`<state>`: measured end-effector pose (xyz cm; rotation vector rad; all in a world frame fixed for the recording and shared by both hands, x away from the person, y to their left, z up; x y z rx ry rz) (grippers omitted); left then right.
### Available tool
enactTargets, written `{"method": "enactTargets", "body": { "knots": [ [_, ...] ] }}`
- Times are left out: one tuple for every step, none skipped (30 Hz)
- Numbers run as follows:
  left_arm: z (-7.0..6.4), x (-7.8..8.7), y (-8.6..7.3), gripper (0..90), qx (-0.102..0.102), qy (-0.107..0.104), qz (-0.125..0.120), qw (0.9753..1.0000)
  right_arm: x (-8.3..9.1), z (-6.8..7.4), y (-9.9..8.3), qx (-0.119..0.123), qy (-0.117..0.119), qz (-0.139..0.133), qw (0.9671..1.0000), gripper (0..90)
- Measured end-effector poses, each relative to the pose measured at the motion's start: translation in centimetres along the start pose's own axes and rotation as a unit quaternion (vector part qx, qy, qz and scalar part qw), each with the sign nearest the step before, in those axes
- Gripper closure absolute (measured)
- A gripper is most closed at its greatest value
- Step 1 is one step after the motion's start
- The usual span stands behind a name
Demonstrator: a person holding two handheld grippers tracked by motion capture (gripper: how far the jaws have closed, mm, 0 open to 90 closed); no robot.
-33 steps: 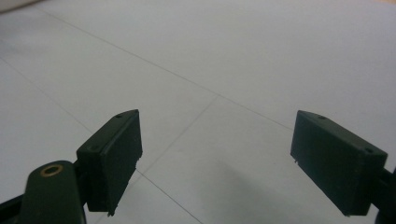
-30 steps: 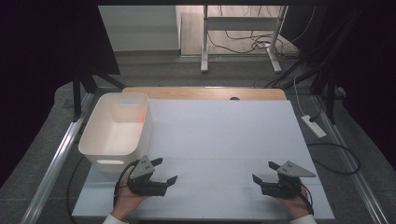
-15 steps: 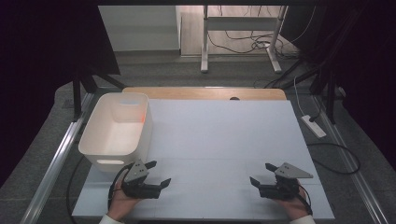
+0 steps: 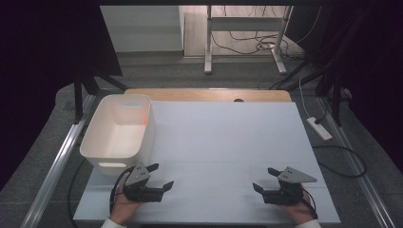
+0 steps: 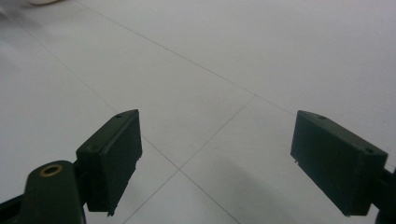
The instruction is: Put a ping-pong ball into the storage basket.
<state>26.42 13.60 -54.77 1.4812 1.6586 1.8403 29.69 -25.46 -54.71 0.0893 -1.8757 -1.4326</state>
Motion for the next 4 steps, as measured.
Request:
{"method": "enactTargets", "body": {
  "knots": [
    [-0.02,-0.06,-0.02,16.1,0.0,0.0,0.001,1.0,-0.06,-0.01,-0.02,0.0,0.0,0.001,1.0,16.5],
    [-0.01,-0.13,-0.06,16.1,0.0,0.001,0.004,1.0,-0.11,-0.05,-0.03,0.001,-0.001,0.002,1.0,16.5],
    [0.04,-0.21,-0.1,16.0,0.0,0.003,0.006,1.0,-0.2,-0.05,-0.01,0.0,0.001,0.001,1.0,16.5],
    [0.04,-0.21,-0.1,16.0,0.0,0.003,0.006,1.0,-0.27,-0.06,0.0,0.0,0.003,0.001,1.0,16.5]
  ]
}}
Point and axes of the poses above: each handheld gripper's, and its own axes: x roughly backward along the jaws, y roughly out of its top, z roughly to its left, the point moved 6 cm from there along -x, roughly forward along the jaws, and after that the axes turned 10 degrees about -y, right-handed, at the moved point
